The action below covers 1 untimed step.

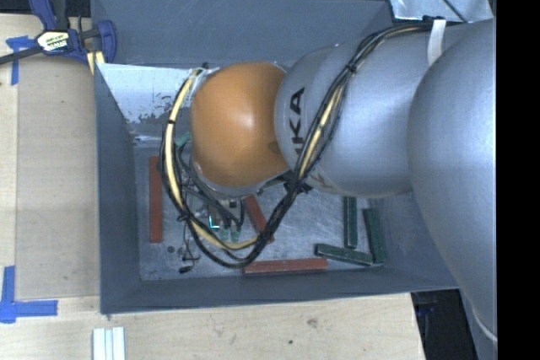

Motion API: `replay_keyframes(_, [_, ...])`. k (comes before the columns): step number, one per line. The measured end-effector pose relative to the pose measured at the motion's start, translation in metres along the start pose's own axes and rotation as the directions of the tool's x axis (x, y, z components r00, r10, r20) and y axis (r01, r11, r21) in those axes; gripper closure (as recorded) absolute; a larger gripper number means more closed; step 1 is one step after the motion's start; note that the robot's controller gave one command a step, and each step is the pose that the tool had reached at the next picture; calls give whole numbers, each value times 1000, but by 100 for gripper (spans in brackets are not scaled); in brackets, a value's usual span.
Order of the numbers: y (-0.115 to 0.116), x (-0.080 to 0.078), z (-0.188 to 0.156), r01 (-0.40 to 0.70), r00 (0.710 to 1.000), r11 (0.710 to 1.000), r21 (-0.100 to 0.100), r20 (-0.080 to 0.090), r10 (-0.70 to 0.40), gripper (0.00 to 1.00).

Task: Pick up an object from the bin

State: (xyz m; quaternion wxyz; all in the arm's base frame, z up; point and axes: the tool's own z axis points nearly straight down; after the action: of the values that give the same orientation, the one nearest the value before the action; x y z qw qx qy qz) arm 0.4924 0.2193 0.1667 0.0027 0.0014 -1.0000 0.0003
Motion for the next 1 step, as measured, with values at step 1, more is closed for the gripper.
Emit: replay_keyframes(1, [-44, -84, 100, 118, 993, 993, 2, 6, -118, 0])
